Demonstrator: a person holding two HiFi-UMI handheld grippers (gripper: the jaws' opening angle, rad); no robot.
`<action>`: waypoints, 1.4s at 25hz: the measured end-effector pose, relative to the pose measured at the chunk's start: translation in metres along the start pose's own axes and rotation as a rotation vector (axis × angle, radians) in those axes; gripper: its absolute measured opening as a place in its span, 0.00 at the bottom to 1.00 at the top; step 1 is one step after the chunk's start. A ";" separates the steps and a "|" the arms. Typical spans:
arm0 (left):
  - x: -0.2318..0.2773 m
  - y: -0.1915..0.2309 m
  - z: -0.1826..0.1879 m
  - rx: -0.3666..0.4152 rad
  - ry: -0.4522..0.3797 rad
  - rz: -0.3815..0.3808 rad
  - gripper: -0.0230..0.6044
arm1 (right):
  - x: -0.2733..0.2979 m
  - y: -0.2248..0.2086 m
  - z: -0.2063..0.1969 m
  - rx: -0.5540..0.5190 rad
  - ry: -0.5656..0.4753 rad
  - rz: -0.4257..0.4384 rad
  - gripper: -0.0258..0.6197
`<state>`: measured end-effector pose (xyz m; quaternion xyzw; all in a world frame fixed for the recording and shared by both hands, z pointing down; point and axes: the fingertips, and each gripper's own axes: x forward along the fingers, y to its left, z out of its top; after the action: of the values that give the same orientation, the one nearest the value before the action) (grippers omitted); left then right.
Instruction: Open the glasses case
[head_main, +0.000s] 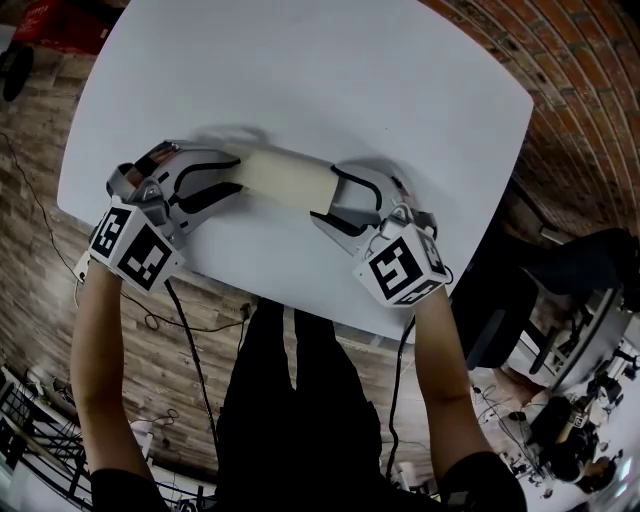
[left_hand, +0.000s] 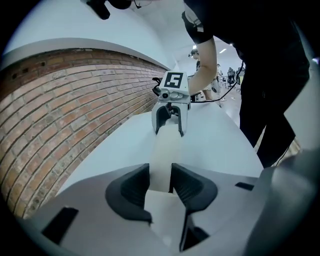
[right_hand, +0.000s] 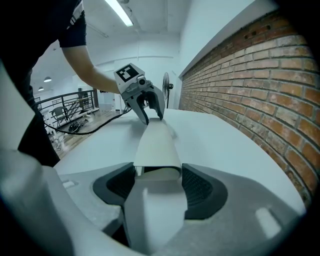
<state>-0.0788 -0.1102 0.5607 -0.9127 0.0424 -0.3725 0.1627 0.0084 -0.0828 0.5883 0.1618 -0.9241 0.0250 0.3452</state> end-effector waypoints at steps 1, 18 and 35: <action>0.000 0.001 0.001 -0.011 -0.006 0.002 0.24 | -0.001 -0.001 -0.001 0.001 -0.002 -0.002 0.49; -0.014 0.025 0.017 -0.147 -0.107 0.083 0.06 | -0.012 0.001 -0.001 0.061 -0.039 -0.014 0.49; 0.008 0.002 0.005 0.210 0.100 0.054 0.22 | -0.014 0.000 0.001 0.089 -0.057 -0.002 0.49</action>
<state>-0.0698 -0.1127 0.5621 -0.8695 0.0356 -0.4153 0.2649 0.0178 -0.0790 0.5785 0.1787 -0.9313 0.0612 0.3113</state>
